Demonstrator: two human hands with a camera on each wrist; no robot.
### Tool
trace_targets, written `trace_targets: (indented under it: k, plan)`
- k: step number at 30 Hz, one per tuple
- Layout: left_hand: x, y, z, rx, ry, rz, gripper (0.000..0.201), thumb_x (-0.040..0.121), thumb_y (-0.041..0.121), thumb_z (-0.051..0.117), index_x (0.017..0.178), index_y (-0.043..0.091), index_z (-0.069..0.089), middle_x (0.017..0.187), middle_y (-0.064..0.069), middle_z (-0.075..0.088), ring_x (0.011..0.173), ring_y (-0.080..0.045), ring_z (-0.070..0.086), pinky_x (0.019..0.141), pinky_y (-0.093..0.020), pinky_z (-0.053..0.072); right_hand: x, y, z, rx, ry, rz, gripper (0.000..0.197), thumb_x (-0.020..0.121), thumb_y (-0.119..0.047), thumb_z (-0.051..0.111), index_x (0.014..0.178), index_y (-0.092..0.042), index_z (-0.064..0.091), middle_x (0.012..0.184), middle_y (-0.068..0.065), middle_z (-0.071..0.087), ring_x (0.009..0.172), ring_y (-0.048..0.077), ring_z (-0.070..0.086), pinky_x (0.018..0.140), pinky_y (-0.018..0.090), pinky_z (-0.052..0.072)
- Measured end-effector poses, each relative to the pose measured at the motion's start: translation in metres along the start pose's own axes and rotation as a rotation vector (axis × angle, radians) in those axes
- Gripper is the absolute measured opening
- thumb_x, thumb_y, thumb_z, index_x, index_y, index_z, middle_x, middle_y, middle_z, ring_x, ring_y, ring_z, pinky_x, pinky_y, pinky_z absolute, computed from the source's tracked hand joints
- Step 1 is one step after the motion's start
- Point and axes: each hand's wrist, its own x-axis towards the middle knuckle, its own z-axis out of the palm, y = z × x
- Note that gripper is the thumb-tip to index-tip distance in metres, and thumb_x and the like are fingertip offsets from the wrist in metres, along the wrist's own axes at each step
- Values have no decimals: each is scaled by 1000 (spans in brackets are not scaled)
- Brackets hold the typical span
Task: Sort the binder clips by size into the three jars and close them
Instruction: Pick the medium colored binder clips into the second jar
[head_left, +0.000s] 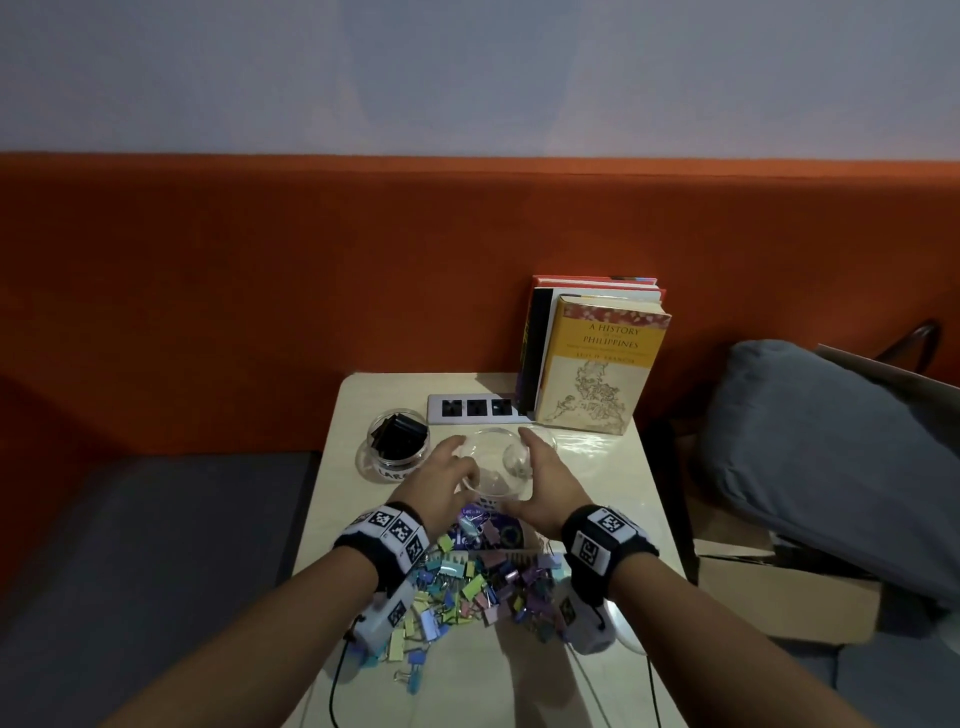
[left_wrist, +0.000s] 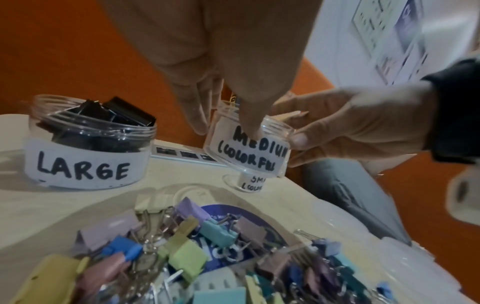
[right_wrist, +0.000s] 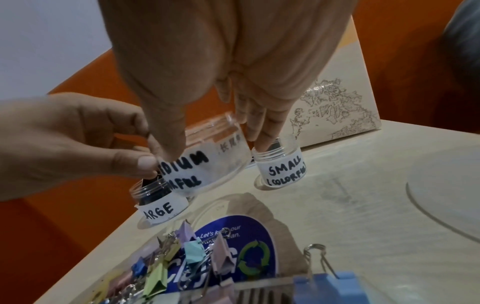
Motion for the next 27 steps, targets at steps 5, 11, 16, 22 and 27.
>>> trace_targets:
  k: [5,11,16,22,27]
  plan:
    - [-34,1,-3,-117,-44,53,29,85,23,75,109,23,58,144,6,34,123,-15,48,101,-26,41,-23,5,6,-1,-83,1,109,65,-26,88,153,-20,23,150,1,41,133,18,44,98,19,36]
    - [-71,-21,8,-96,-133,-29,36,91,19,67,124,25,56,122,7,55,108,-11,54,95,-27,46,-86,32,20,70,-167,-79,104,54,-31,91,141,-24,33,134,-9,39,122,10,50,93,6,38]
    - [-98,-40,21,107,-105,-92,14,94,20,56,103,23,66,109,4,62,108,-15,55,89,-28,45,-130,63,36,3,-204,-20,110,47,-44,91,139,-30,31,134,-11,40,119,6,48,99,18,44]
    - [-119,-42,37,239,-217,-88,17,92,23,52,103,27,63,111,4,60,107,-18,54,85,-32,46,-155,75,52,-53,-227,47,113,45,-51,89,139,-35,28,133,-14,42,119,6,48,99,22,44]
    - [-131,-42,45,239,-184,-64,23,87,32,64,109,31,58,113,10,57,108,-15,53,87,-29,44,-164,72,65,-134,-284,35,108,49,-49,86,136,-37,23,129,-13,48,113,6,52,94,21,45]
